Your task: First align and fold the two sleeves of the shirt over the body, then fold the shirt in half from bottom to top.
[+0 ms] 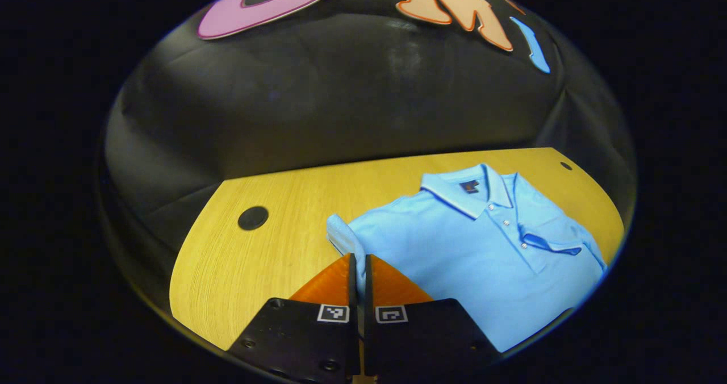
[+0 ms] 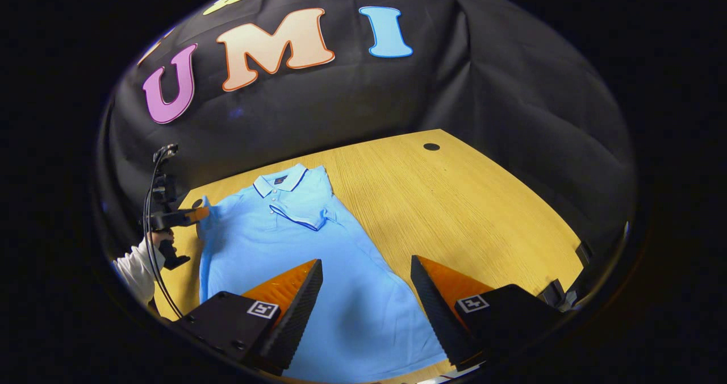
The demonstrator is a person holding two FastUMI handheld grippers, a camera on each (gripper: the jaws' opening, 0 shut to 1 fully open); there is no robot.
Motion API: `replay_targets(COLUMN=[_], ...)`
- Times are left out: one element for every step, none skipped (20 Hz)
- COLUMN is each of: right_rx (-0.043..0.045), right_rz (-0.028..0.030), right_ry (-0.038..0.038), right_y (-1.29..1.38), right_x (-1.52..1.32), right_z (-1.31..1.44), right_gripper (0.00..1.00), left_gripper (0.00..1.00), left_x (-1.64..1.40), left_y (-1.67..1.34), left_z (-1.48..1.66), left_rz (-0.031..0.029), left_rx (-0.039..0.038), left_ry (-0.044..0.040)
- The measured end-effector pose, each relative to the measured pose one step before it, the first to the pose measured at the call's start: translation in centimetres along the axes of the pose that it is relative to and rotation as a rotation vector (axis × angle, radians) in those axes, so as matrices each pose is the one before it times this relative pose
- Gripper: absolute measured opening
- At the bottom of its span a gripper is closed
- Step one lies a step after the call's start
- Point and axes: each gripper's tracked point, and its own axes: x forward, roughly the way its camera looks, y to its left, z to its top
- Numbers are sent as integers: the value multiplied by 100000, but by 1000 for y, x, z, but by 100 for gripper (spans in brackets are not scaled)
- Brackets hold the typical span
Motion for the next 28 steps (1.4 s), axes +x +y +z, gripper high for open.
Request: replay_targets(right_rx=[307, 117, -121, -6, 197, 234, 294, 283, -21, -325, -307, -309, -349, -512, -897, -1198, -1252, -1602, -2402, -3073, -3049, -2896, -2968, -2819, -1928, -1042, -686, -787], right_rz=[-85, -182, -359, -427, -365, -503, -309, -301, -286, -179, 271, 365, 601, 676, 865, 912, 1375, 1632, 1355, 1230, 1965, 2539, 2636, 2552, 2201, 2248, 1523, 776], right_ry=[-211, -393, -527, -272, -180, -402, -75, -274, -180, 16, 57, 106, 241, 100, 397, 242, 223, 300, 362, 656, 569, 559, 718, 1519, 1722, 1308, 944, 556], right_y=[-67, -31, -92, -57, -75, -95, -69, -140, -209, -322, -200, -144, -126, -106, -136, -86, -66, -45, -77, -208, -93, 117, 108, 141, 141, 246, 120, -118], right_x=[-176, 47, -83, -103, 15, 12, -90, -91, -102, -200, -244, -197, -232, -1, -273, -285, -411, -437, -442, -305, -444, -442, -355, -382, -296, -229, -159, -142], right_z=[-16, 50, 57, -107, -26, -36, -66, -87, -143, -394, -367, -292, -330, -392, -437, -572, -481, -653, -611, -886, -808, -1097, -1049, -1263, -1300, -1195, -1059, -846], right_gripper=[98, 98, 98, 98, 98, 98, 98, 98, 98, 98, 98, 98, 98, 98, 98, 98, 98, 98, 98, 98, 98, 98, 98, 98, 98, 98, 98, 98], left_gripper=[3, 2, 2, 2, 2, 4, 7, 15, 36, 57, 77, 98, 96, 95, 95, 96, 95, 95, 95, 95, 95, 96, 97, 97, 95, 96, 96, 97], left_x=[229, 259, 384, 476, 260, 376, -84, -352, 108, -298, -974, -599, -1089, -1302, -1311, -1739, -1956, -1822, -2038, -2018, -2073, -2012, -1954, -1880, -2024, -1762, -1365, -1239], left_y=[-2025, -2043, -2116, -1837, -1848, -1987, -2058, -1301, -868, -586, -439, -367, -111, -95, 121, 260, 344, 304, 178, 110, 12, -59, -84, -128, -63, -137, -20, -66], left_z=[853, 501, 451, 131, 84, -84, -63, 215, 113, 74, 419, -289, -177, -74, -125, -406, -470, -787, -1018, -936, -1339, -1463, -1492, -1569, -1922, -1957, -1948, -1700], left_rz=[-3016, -3321, -3023, -2538, -2354, -4198, -3957, -2459, -616, -1127, -151, -274, 514, 680, 1359, 1938, 2788, 2718, 2482, 2427, 2752, 2889, 2780, 2426, 2405, 2060, 2022, 1495], left_rx=[1252, 981, 831, 847, 863, 9, -44, -160, 630, 559, 750, 428, -171, -283, -262, 89, 163, -195, -847, -1543, -1955, -2062, -1952, -1647, -1420, -1117, -1311, -1307], left_ry=[-499, -228, 97, 893, 899, 1181, 1120, -250, -852, -1089, -1413, -642, -133, -703, -685, -899, -384, 194, 315, 90, 1112, 1099, 127, 626, 1313, 1764, 1386, 1214])
